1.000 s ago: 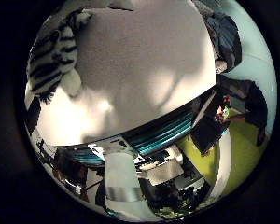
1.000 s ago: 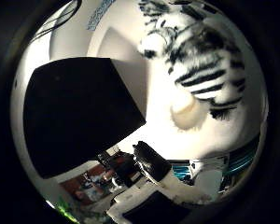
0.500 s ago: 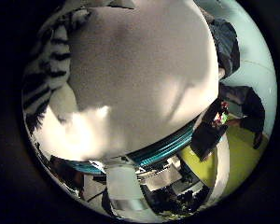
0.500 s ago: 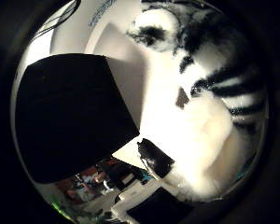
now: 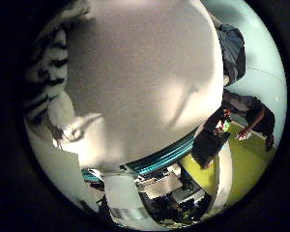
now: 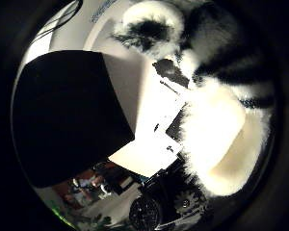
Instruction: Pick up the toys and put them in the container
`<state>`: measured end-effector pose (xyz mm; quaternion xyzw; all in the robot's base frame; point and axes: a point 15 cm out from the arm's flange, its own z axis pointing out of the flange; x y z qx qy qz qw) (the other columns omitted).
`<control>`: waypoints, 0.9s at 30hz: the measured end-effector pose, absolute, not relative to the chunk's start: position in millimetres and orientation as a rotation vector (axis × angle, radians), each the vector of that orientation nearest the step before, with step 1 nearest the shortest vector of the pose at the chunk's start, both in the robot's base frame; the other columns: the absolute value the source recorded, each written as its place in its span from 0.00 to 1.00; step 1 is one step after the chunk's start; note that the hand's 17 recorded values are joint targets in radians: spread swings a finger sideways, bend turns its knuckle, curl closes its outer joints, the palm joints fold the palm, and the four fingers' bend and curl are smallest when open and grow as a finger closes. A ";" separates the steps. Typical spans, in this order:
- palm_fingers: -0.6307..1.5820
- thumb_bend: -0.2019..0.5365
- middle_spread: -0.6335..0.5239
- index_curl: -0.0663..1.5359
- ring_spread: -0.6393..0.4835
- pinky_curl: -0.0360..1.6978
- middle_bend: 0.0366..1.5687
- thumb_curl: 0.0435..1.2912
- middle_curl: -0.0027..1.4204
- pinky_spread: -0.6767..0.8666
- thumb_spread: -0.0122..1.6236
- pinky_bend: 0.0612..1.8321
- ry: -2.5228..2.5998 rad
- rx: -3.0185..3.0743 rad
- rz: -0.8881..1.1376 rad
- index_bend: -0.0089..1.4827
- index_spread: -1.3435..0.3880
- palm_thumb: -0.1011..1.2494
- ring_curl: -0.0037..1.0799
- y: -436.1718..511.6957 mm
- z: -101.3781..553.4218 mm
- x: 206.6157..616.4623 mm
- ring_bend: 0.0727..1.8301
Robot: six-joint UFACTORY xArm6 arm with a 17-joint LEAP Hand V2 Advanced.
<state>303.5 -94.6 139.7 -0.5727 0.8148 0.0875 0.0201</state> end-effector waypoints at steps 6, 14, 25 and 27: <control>0.76 0.27 0.24 0.60 0.31 0.42 0.69 0.38 0.73 0.29 0.58 0.76 2.502 -1.751 0.146 0.66 0.54 0.85 0.69 -104.1 169.8 310.0 0.71; 0.72 0.26 0.29 0.66 0.32 0.53 0.77 0.47 0.77 0.33 0.56 0.77 2.502 -1.792 0.128 0.73 0.59 0.89 0.79 -112.7 234.9 302.2 0.75; 0.70 0.25 0.33 0.67 0.33 0.65 0.80 0.54 0.77 0.33 0.55 0.73 2.447 -1.805 -0.026 0.76 0.61 0.88 0.84 -123.8 391.2 308.5 0.75; 0.70 0.25 0.33 0.67 0.33 0.66 0.80 0.55 0.76 0.34 0.55 0.72 2.429 -1.806 -0.063 0.75 0.61 0.87 0.85 -122.0 420.9 307.3 0.75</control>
